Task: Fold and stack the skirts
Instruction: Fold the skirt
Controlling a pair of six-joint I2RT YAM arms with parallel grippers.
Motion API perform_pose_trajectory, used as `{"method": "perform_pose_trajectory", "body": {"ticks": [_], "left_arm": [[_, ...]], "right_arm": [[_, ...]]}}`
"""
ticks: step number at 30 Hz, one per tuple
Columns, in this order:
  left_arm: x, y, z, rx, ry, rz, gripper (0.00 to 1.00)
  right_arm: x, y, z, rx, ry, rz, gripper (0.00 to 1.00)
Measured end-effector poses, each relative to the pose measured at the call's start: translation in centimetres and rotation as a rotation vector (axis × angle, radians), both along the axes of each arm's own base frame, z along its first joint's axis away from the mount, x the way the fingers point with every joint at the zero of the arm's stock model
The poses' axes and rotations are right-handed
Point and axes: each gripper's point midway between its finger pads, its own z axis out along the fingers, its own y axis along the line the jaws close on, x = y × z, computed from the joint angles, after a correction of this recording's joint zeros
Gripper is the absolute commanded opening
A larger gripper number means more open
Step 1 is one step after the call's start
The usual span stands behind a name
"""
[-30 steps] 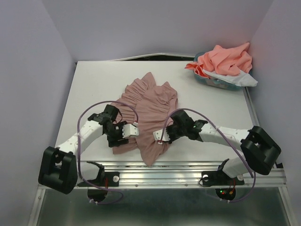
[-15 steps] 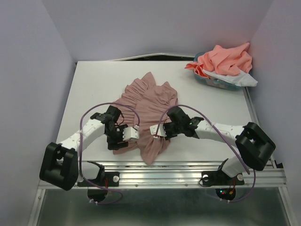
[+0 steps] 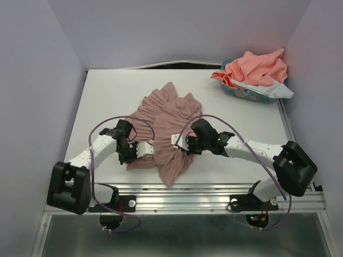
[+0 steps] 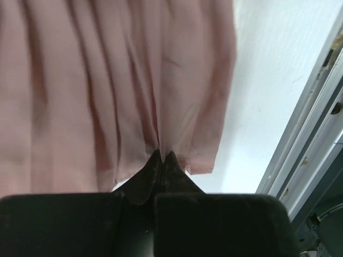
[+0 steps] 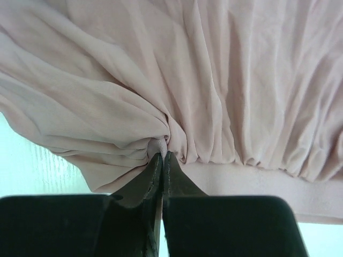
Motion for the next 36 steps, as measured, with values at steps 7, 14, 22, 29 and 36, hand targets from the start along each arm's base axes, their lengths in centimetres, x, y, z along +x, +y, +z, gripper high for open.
{"method": "perform_pose_trajectory", "body": {"ticks": [7,14,22,29,36], "left_arm": [[2.4,0.2,7.4,-0.149,-0.257,0.152,0.00],[4.4,-0.4,15.7,-0.304,-0.500,0.332,0.00],[10.8,-0.2,23.2,-0.413,-0.727,0.569,0.00],[19.3,-2.3,25.6,-0.483,-0.773,0.640,0.00],[28.9,-6.5,25.3,-0.532,-0.731,0.633,0.00]], "right_arm": [[-0.5,0.0,3.5,0.097,0.028,-0.092,0.01],[-1.7,-0.2,8.1,0.234,0.057,-0.160,0.01],[-0.6,-0.1,10.8,0.349,0.190,-0.258,0.01],[6.2,-2.2,10.5,0.445,0.415,-0.470,0.01],[10.4,-4.0,8.7,0.534,0.659,-0.611,0.01]]}}
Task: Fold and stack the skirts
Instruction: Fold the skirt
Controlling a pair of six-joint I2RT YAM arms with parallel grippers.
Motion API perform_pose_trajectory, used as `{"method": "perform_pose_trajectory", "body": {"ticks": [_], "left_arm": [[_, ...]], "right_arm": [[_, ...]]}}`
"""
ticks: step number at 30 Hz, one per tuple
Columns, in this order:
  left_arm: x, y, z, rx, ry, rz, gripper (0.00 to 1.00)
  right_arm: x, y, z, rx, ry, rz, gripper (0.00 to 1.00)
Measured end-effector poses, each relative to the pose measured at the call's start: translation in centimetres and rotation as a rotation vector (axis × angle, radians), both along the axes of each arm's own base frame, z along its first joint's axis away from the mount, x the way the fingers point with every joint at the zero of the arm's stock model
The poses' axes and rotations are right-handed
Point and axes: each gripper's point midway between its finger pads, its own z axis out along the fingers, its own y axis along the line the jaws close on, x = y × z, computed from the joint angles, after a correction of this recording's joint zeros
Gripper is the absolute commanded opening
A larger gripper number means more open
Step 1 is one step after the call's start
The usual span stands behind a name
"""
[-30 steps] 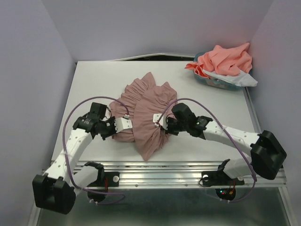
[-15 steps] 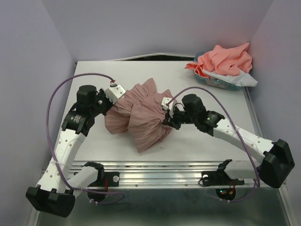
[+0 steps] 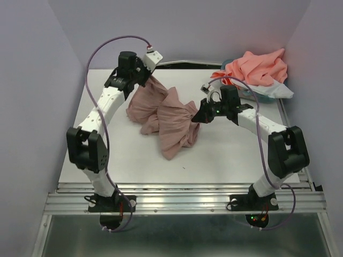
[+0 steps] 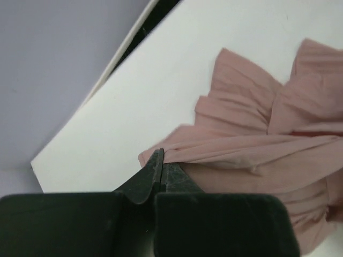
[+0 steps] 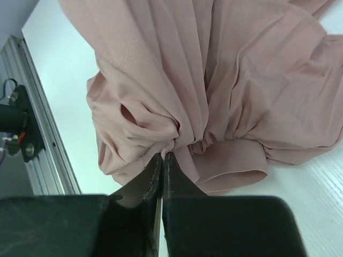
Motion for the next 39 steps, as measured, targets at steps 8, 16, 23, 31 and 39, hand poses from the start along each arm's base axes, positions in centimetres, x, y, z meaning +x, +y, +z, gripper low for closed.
{"method": "perform_pose_trajectory", "body": {"ticks": [8,16,23,31,39], "left_arm": [[9.5,-6.9,-6.4,-0.001,0.044,-0.066,0.00],[12.3,-9.3,-18.5,0.061,0.172,-0.077,0.44],[14.2,-8.4,-17.1,0.081,0.109,0.005,0.81],[9.5,-4.7,-6.6,0.026,0.076,0.107,0.81],[-3.1,-2.3,-2.3,-0.101,0.147,-0.032,0.75]], "right_arm": [[2.6,-0.8,-6.2,0.023,0.209,-0.045,0.01],[2.9,-1.7,-12.2,0.000,0.385,-0.109,0.01],[3.0,-1.9,-12.5,-0.003,0.420,-0.148,0.01],[1.6,-2.2,-12.7,0.021,0.497,-0.226,0.01],[-2.4,-0.7,-13.0,0.088,0.637,-0.276,0.35]]}}
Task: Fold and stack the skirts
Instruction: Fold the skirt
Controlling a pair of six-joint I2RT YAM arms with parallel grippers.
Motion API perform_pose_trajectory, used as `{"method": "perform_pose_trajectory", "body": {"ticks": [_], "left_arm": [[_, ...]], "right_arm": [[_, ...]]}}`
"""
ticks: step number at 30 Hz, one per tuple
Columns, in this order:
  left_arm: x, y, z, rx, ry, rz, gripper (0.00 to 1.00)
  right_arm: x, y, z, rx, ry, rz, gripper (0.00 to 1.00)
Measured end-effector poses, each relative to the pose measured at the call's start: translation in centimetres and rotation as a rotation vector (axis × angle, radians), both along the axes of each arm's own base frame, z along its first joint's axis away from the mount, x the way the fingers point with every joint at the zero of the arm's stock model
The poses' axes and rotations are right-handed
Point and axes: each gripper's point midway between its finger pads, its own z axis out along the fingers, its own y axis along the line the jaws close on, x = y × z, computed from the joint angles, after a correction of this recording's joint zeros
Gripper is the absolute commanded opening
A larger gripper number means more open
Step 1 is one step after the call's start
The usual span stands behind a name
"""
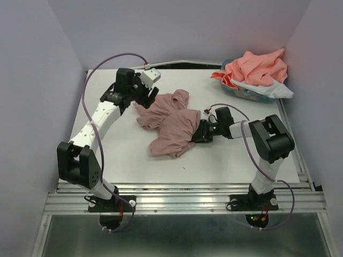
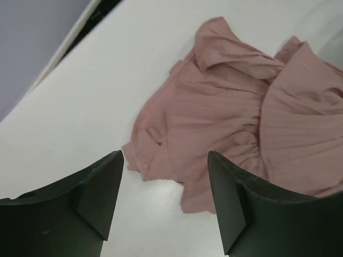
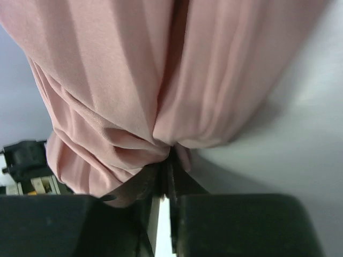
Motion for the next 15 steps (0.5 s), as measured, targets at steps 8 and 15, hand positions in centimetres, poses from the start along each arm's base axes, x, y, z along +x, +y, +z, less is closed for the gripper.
{"method": "perform_pose_trajectory", "body": {"ticks": [8,15], "left_arm": [[-9.0,-0.8,-12.8,0.100,0.302,-0.148,0.74],[-15.7,-1.7,-9.7,0.191,0.077,-0.261,0.70]], "right_arm": [[-3.1,2.8,4.0,0.080,0.024,0.059,0.72],[-1.3,-0.1,9.8,0.022,-0.152,0.053,0.67]]}}
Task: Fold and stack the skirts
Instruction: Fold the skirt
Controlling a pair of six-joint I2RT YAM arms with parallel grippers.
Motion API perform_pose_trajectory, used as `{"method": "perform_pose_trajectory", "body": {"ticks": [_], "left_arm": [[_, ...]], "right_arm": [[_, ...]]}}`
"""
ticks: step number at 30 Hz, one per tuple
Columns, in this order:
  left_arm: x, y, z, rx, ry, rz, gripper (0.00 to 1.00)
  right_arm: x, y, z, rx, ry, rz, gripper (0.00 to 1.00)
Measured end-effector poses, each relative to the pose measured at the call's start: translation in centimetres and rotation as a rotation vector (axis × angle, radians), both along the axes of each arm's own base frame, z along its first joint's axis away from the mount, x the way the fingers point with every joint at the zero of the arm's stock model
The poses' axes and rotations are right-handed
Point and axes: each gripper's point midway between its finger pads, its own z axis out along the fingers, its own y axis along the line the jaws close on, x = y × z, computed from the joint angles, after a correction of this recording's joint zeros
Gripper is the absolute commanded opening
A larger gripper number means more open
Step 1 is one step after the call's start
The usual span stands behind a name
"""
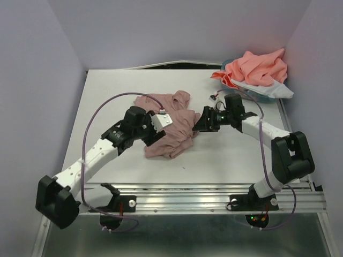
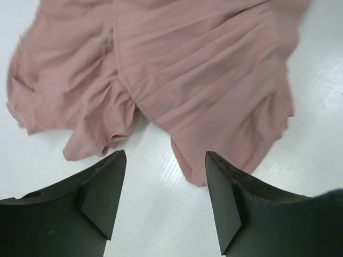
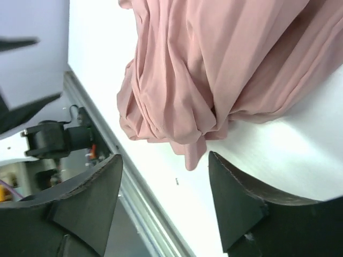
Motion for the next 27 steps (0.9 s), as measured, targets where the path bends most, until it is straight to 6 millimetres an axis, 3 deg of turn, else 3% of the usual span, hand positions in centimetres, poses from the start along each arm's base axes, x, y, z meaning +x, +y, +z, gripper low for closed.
{"method": "perform_pose_trajectory", "body": {"ticks": [3,5,7,14,17,20,23,26,27], "left_arm": [[-2.2,-2.4,2.4,-0.016,-0.120,-0.088,0.68],[-3.4,-3.8,2.5,-0.006,-0.153,-0.133,0.69],[-4.3,-4.9,1.4,0.033,-0.160,-0.153,0.69],[-7.1,-9.5,-6.2,0.237,-0.063,-0.230,0.71],[-7.4,-10.4,-7.9,0.290,-0.056,-0.231,0.72],[-7.0,-11.6,-8.4,0.312,-0.067,-0.221,0.73],[-6.2,-12.4,-9.7,0.352,-0.072,-0.187,0.73],[-5.4,-11.7,-12.2,0.439,-0.077,-0.142,0.74],[-5.0,-12.0,-12.0,0.430,-0.091,-0.119,0.71]], "right_arm": [[1.6,-0.9,1.7,-0.044,-0.100,-0.006,0.59],[2.9,-0.9,2.5,-0.063,-0.147,0.005,0.57],[4.9,-0.2,3.2,-0.058,-0.190,0.018,0.55],[10.5,3.5,2.0,-0.041,-0.260,0.079,0.46],[11.1,5.8,0.8,-0.025,-0.271,0.129,0.44],[11.2,7.8,-0.3,-0.018,-0.282,0.177,0.39],[11.3,8.9,-2.1,-0.023,-0.283,0.207,0.32],[10.9,9.3,-7.0,-0.067,-0.230,0.237,0.29],[10.8,9.2,-8.3,-0.082,-0.213,0.240,0.28]]}}
